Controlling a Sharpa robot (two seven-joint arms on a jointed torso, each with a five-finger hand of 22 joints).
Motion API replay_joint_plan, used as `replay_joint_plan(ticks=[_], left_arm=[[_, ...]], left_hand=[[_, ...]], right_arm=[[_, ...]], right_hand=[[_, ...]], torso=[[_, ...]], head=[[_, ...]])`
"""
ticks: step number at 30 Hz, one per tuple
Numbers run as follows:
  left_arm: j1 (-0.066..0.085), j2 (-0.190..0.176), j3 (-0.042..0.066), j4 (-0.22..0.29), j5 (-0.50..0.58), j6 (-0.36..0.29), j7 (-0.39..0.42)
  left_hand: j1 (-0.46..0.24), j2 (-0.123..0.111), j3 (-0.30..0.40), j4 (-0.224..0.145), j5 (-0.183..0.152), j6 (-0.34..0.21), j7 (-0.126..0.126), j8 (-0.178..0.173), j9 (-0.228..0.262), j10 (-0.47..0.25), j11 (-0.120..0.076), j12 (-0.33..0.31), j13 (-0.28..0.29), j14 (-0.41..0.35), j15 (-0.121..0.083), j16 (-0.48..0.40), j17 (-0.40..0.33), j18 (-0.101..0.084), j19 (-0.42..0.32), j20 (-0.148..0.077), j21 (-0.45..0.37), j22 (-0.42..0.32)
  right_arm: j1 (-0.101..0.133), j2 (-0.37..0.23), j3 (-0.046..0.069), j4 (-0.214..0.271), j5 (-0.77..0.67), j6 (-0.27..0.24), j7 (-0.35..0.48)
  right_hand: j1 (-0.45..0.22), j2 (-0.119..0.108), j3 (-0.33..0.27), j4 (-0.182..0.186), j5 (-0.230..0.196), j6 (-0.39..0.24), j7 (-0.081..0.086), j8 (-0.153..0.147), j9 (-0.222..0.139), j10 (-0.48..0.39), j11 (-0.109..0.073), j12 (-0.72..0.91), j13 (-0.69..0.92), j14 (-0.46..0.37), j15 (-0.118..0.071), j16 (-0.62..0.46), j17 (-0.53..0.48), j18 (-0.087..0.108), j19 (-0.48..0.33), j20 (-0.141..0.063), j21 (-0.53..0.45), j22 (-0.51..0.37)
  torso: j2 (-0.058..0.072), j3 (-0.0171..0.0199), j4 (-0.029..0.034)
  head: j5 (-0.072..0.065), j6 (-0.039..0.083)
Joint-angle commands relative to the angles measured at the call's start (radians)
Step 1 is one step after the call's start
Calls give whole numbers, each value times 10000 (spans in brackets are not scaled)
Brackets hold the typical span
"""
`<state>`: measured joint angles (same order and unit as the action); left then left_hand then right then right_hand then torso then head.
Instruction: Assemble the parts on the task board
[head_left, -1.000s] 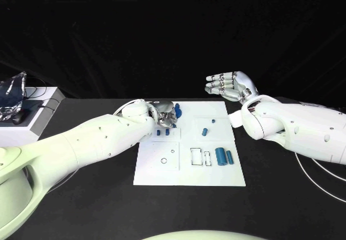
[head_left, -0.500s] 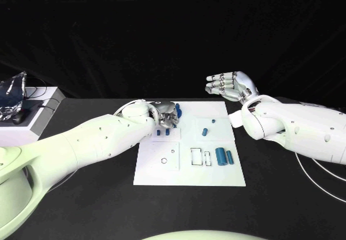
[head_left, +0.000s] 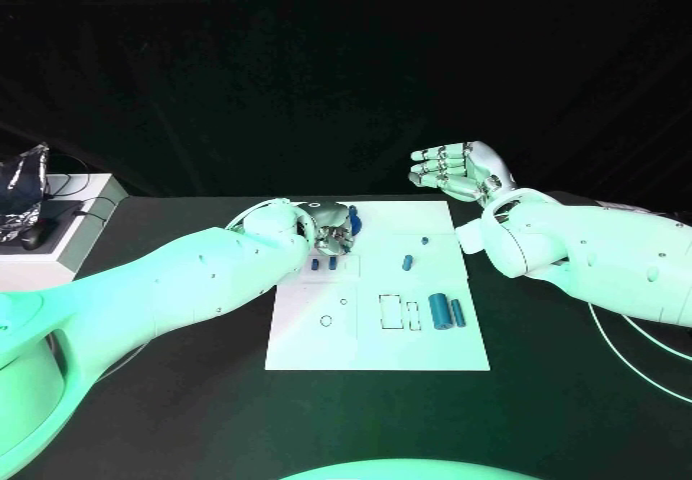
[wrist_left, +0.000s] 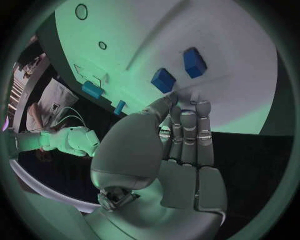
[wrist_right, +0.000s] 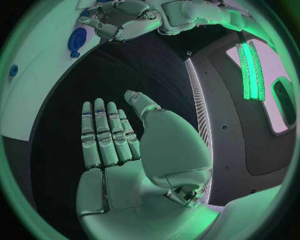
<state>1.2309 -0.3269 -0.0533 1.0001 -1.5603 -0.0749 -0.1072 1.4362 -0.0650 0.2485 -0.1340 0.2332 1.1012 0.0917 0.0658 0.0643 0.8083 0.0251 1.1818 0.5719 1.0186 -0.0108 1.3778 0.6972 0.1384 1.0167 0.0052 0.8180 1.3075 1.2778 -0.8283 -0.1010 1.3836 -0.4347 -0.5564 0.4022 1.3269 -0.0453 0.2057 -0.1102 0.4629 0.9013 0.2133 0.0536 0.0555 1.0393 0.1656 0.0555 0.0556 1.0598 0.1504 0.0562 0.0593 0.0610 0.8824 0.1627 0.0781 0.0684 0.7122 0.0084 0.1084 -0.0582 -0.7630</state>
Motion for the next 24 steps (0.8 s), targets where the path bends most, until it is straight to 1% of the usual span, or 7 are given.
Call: replay_joint_plan(ticks=[1, 6, 10, 13, 16, 18, 24], left_arm=[[-64, 32, -71, -22, -170, 292, -32], [-64, 50, -98, -44, -180, 350, -109], [-64, 58, -111, -63, -183, 359, -172], [-64, 65, -119, -79, -184, 307, -203], [-64, 67, -124, -84, -184, 241, -237], [-64, 65, -126, -84, -186, 216, -259], [-63, 54, -128, -69, -192, 212, -322]], left_hand=[[-15, 78, -58, 9, -64, 58, -15, -36, 13, 95, -3, 25, -3, 82, -13, 14, 17, 92, 31, 27, 25, 159], [-16, 63, -99, 25, -67, -67, 7, -49, 2, 124, 5, 0, -2, 107, -8, -2, 39, 107, 58, 46, 49, 158], [-52, 20, -181, 72, -80, -242, 39, -50, 1, 130, 26, -11, 7, 114, 11, -15, 45, 114, 62, 60, 34, 144], [-36, 5, -263, 121, -88, -337, 51, -49, 2, 144, 31, -11, 20, 129, 17, -23, 61, 119, 77, 72, 16, 129], [3, -31, -329, 143, -90, -771, -28, -40, 4, 201, -13, -35, 12, 169, -10, -25, 97, 122, 121, 76, 36, 130], [15, -30, -351, 158, -91, -734, 12, -43, 8, 226, -2, -42, 12, 196, -12, -27, 116, 119, 147, 69, 53, 135], [39, -31, -393, 191, -90, -606, 17, -30, 14, 246, -4, -83, 7, 232, -12, -46, 145, 114, 186, 66, 71, 140]], right_arm=[[6, -4, 5, 26, -81, 138, 68], [9, -12, 5, 33, -80, 135, 69], [10, -15, 5, 35, -79, 137, 69], [10, -16, 5, 36, -79, 139, 68], [11, -16, 5, 35, -78, 140, 68], [11, -12, 5, 30, -78, 142, 68], [12, -4, 5, 16, -76, 146, 70]], right_hand=[[4, -58, -34, -5, 46, -48, -10, 35, 16, 7, 32, 33, 16, 41, 24, 47, 14, -162, -16, 49, -40, 0], [4, -58, -34, -5, 46, -48, -10, 35, 16, 7, 32, 33, 16, 41, 24, 47, 14, -162, -16, 49, -40, 0], [2, -58, -39, -3, 48, -61, -5, 33, 15, 5, 33, 32, 16, 34, 26, 45, 13, -163, -22, 50, -42, 0], [2, -58, -39, -3, 48, -61, -5, 33, 15, 5, 33, 32, 16, 34, 26, 45, 13, -163, -22, 50, -42, 0], [2, -58, -39, -3, 48, -61, -5, 33, 15, 5, 33, 32, 16, 34, 26, 45, 13, -163, -22, 50, -42, 0], [2, -58, -39, -3, 48, -61, -5, 33, 15, 5, 33, 32, 16, 34, 26, 45, 13, -163, -22, 50, -42, 0], [2, -58, -39, -3, 48, -61, -5, 33, 15, 5, 33, 32, 16, 34, 26, 45, 13, -163, -22, 50, -42, 0]], torso=[[-4, -3, 8], [-12, -2, 8], [-15, -10, 8], [-12, -13, 21], [-14, -13, 25], [-10, -16, 24], [-9, -14, 25]], head=[[-27, -12], [-33, -22], [-32, -24], [-45, -26], [-45, -28], [-36, -27], [-27, -53]])
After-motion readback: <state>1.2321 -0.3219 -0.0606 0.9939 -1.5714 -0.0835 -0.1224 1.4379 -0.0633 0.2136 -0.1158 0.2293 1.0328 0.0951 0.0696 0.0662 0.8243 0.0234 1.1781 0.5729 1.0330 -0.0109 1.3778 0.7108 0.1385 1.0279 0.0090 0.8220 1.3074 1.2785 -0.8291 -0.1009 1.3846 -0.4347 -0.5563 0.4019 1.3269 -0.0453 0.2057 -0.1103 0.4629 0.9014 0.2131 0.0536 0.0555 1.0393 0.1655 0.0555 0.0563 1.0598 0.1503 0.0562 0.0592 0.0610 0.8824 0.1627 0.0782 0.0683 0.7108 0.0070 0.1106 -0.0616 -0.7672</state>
